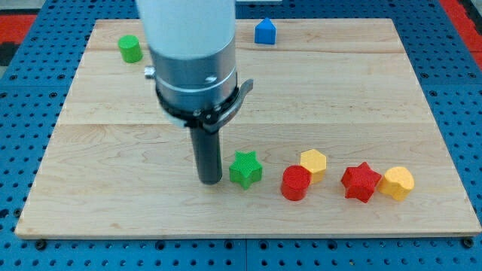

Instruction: Drag the green star to the top left side of the yellow hexagon

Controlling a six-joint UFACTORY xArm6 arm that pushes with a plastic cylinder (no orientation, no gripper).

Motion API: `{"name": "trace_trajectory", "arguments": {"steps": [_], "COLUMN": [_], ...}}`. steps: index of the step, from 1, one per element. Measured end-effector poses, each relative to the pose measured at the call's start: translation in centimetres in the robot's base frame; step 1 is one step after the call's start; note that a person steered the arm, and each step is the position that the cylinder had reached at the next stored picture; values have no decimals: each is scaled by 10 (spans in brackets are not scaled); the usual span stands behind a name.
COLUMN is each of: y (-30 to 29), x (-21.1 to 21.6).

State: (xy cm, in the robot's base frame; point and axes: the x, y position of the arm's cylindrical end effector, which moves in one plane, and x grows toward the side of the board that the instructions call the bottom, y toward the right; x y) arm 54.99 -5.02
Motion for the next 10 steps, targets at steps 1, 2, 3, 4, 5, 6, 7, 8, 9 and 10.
{"name": "trace_trajectory", "arguments": {"steps": [1, 2, 3, 4, 5, 6, 7, 8, 9, 10], "y": [1, 36, 49, 49, 49, 49, 49, 49, 49, 49], "x": [6, 6, 6, -4, -29, -51, -79, -79, -56, -56]}}
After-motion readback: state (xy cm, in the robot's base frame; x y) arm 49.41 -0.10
